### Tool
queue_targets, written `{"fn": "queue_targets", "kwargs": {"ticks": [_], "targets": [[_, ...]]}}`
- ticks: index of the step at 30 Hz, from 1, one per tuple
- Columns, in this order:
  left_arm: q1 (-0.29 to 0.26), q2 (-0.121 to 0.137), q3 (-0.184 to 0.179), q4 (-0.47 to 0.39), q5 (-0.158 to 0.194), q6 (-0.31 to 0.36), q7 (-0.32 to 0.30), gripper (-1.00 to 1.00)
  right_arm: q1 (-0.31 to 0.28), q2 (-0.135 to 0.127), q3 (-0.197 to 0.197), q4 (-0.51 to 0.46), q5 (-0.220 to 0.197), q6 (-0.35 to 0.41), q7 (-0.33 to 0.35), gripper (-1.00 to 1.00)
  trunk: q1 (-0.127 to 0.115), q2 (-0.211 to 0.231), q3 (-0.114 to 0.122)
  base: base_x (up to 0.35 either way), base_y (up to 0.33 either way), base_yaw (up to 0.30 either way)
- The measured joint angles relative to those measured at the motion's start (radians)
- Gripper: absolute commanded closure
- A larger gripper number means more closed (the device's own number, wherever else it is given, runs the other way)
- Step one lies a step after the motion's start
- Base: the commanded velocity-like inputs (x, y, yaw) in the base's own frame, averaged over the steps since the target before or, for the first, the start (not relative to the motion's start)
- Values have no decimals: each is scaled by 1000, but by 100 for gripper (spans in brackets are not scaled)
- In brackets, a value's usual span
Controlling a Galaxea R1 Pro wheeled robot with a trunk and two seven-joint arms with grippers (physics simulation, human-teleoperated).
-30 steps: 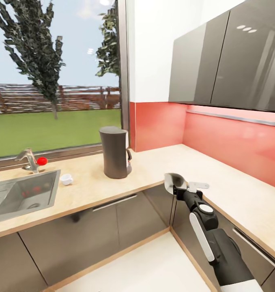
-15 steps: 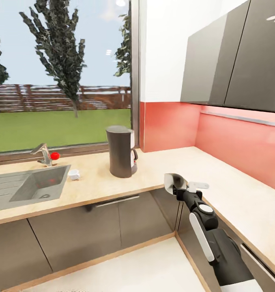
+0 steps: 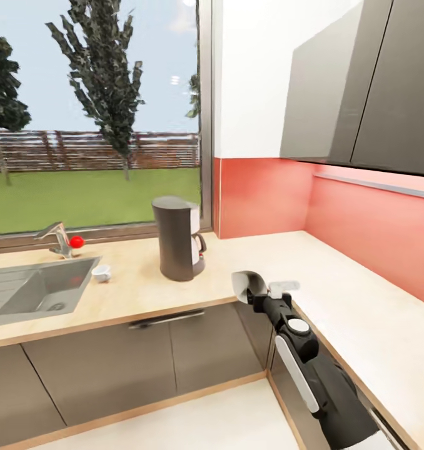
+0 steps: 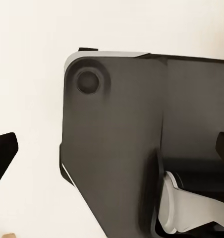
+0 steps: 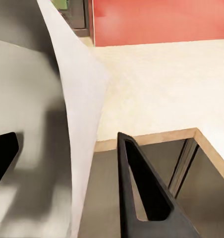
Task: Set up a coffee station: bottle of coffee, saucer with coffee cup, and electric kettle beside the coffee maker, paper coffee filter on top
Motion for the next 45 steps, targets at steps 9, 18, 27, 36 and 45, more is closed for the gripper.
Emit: {"fn": "queue_targets", "kwargs": {"ticks": [9,18,27,36,45], "targets": [[0,0,-1,0,0,0,0,-100,0,1,41,-7,-2,1,0,100,0,0,-5,76,-86,163],[0,0,-1,0,1,0,0,-100,0,1,41,-7,-3,1,0,100,0,1,-11,2,-2,244],[0,0,-1,0,1,0,0,-100,0,1,40,-7,-3,1,0,100,0,1,-14,149,-7,261],[0,0,-1,-1,1,0,0,-100,-22,5,41,-55,-4,45,-1,100,0,1,-15,206,-56,65],[0,0,-3,0,1,0,0,-100,-297,45,-12,-57,-17,360,-1,100,0,1,-15,13,-4,2]]}}
